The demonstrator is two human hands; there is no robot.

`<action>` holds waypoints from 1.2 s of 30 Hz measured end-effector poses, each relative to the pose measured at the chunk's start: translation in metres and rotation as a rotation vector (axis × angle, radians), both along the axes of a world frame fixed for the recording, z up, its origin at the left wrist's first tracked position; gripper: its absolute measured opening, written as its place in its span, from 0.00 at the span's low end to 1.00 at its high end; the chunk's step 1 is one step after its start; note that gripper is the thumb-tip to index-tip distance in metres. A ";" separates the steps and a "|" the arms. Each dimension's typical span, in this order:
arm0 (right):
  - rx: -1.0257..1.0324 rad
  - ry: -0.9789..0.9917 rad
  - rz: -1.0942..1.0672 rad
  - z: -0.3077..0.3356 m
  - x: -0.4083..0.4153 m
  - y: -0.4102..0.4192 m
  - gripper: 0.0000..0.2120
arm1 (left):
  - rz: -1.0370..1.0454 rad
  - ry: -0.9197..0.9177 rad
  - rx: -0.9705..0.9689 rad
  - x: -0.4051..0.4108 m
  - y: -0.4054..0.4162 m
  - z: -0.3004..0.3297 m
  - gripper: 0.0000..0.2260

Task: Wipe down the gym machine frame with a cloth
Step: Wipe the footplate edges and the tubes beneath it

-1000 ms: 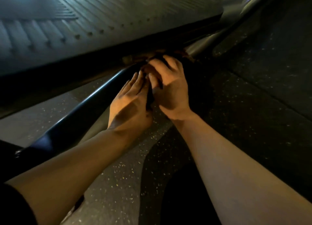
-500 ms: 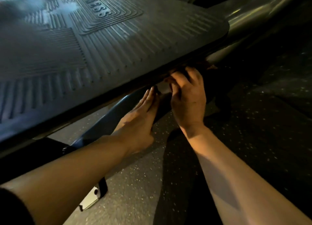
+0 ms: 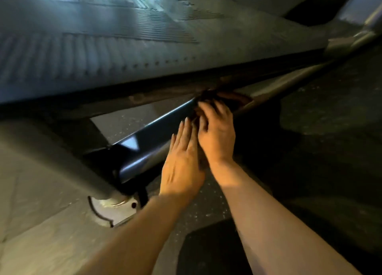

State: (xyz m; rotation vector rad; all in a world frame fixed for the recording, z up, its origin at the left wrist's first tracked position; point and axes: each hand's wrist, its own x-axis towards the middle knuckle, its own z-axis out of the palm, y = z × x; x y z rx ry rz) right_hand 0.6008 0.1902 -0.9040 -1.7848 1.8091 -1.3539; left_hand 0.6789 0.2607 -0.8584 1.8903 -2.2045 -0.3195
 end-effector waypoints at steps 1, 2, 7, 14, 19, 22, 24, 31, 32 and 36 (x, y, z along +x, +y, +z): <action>-0.008 0.019 0.027 0.000 0.021 0.015 0.16 | 0.059 0.018 -0.039 0.018 0.027 -0.009 0.36; -0.013 0.037 0.060 0.000 0.042 0.029 0.16 | 0.137 0.026 -0.072 0.036 0.053 -0.018 0.38; 0.029 0.123 0.193 0.005 0.116 0.075 0.21 | 0.620 0.188 -0.138 0.090 0.126 -0.056 0.35; -0.085 0.292 0.357 0.005 0.149 0.095 0.24 | 0.821 0.495 -0.336 0.106 0.110 -0.029 0.39; -0.013 0.161 0.242 0.011 0.159 0.097 0.23 | 0.695 0.636 -0.387 0.118 0.103 -0.021 0.39; 0.080 -0.138 0.181 0.021 0.178 0.109 0.22 | 0.679 0.688 -0.375 0.129 0.111 -0.018 0.39; 0.268 -0.409 0.157 0.030 0.179 0.109 0.21 | 0.681 0.678 -0.356 0.136 0.117 -0.016 0.42; 0.077 -0.891 0.110 0.090 0.171 0.147 0.12 | 0.865 0.738 -0.482 0.148 0.111 -0.002 0.33; -0.076 -0.843 0.151 0.100 0.168 0.153 0.10 | 0.865 0.775 -0.528 0.149 0.108 0.004 0.30; -0.574 -0.351 0.355 0.140 0.165 0.147 0.11 | 0.759 1.075 -0.662 0.156 0.090 0.043 0.17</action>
